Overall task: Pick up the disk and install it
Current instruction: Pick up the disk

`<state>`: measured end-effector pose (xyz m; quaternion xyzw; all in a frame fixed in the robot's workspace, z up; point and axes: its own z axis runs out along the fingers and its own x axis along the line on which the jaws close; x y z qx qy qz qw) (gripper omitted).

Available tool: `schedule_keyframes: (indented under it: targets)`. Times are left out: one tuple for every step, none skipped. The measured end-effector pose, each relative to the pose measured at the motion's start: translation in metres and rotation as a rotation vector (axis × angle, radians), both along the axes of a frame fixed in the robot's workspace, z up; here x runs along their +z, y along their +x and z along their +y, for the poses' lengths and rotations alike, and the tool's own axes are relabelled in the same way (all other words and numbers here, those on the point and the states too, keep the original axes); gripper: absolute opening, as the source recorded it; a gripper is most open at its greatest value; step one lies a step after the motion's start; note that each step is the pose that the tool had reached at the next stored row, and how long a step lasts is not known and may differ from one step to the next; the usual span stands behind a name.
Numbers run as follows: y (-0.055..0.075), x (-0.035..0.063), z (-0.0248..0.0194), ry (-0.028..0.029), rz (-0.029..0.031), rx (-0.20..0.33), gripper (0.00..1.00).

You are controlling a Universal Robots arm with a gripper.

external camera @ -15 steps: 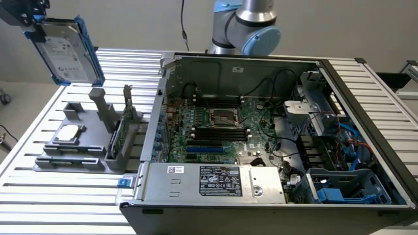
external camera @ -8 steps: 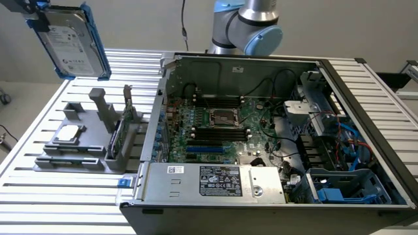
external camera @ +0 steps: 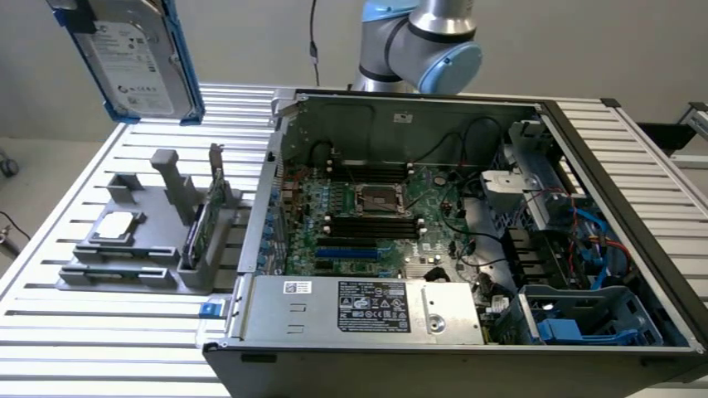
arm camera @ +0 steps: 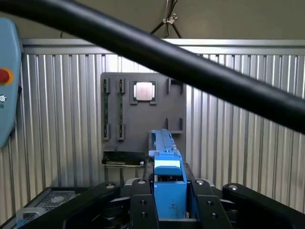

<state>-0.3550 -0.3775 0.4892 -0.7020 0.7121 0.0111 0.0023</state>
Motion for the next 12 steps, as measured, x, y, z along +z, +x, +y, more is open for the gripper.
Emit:
schedule_keyframes:
  targets:
    - [0.004,0.0031,-0.0018,0.0,0.0,0.0,0.33]
    - [0.008,0.0062,-0.0036,0.0,0.0001,0.0,0.33]
    - [0.013,0.0089,-0.0055,0.0,0.0,0.0,0.33]
    - [0.017,0.0115,-0.0072,-0.0001,0.0,0.0,0.33]
    - [0.021,0.0141,-0.0091,0.0,0.0,0.0,0.33]
    - [0.025,0.0166,-0.0112,-0.0001,0.0002,0.0,0.33]
    - [0.029,0.0181,-0.0132,-0.0001,0.0001,0.0,0.33]
    - [0.033,0.0194,-0.0154,0.0,0.0,0.0,0.33]
    - [0.036,0.0207,-0.0176,0.0,0.0,0.0,0.33]
    - [0.04,0.0215,-0.0198,0.0,0.0,0.0,0.33]
    - [0.044,0.0221,-0.0219,0.0001,-0.0001,0.0,0.33]
    - [0.048,0.0226,-0.024,0.0001,-0.0001,0.0,0.33]
